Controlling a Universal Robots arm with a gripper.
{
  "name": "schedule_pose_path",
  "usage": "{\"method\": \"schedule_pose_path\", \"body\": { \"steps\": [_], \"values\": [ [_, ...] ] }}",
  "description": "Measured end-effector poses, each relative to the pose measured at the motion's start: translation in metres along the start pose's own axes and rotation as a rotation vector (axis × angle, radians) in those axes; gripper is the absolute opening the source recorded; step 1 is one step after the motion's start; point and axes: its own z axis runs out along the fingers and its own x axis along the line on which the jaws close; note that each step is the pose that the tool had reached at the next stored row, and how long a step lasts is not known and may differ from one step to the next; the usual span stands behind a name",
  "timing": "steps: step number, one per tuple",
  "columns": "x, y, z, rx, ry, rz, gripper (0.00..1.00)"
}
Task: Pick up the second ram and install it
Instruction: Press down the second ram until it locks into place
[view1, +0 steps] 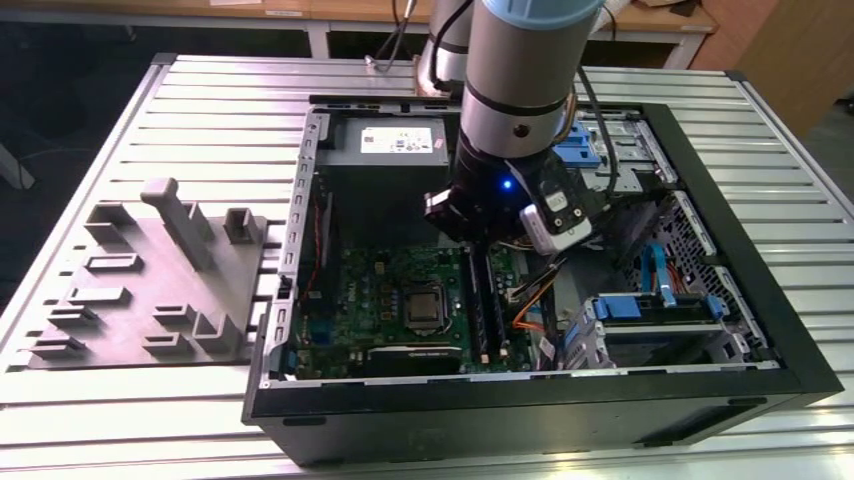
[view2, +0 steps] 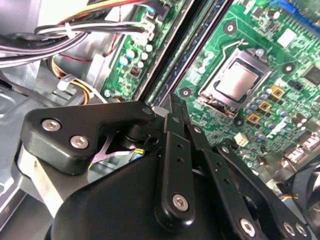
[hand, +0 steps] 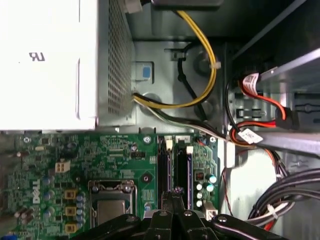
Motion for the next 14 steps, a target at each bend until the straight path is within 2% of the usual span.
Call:
{"method": "schedule_pose_path", "body": {
  "steps": [5,14],
  "values": [
    [0.0001,0.0011,0.0028,-0.0120,0.0002,0.000,0.10],
    [-0.0002,0.0084,0.0101,-0.0154,0.0003,-0.002,0.10]
  ]
}}
